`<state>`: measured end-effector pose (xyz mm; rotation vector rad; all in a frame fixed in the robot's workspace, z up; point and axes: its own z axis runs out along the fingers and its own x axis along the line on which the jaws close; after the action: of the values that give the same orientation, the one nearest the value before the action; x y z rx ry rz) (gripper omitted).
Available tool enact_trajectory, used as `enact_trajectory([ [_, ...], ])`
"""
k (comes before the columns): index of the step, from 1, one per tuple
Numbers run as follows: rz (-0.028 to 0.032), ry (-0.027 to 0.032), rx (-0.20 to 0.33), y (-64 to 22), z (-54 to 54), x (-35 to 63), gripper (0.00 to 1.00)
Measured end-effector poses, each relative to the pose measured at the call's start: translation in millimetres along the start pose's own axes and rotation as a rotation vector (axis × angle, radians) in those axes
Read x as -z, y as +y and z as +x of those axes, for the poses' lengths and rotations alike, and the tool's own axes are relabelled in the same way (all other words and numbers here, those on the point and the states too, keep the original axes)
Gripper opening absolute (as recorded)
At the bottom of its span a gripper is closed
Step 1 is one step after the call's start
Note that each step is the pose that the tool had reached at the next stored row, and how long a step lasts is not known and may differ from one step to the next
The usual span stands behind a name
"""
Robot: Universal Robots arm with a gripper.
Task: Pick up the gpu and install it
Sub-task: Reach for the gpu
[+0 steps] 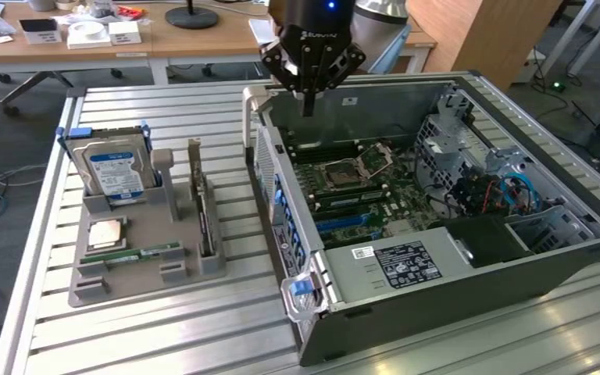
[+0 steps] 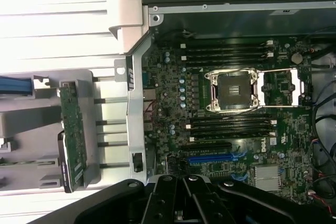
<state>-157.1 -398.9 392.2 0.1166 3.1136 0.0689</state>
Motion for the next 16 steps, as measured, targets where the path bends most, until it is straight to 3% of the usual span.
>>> enact_trajectory([
  [16,0.0000,0.0000,0.000,-1.2,15.9,0.3,0.11],
])
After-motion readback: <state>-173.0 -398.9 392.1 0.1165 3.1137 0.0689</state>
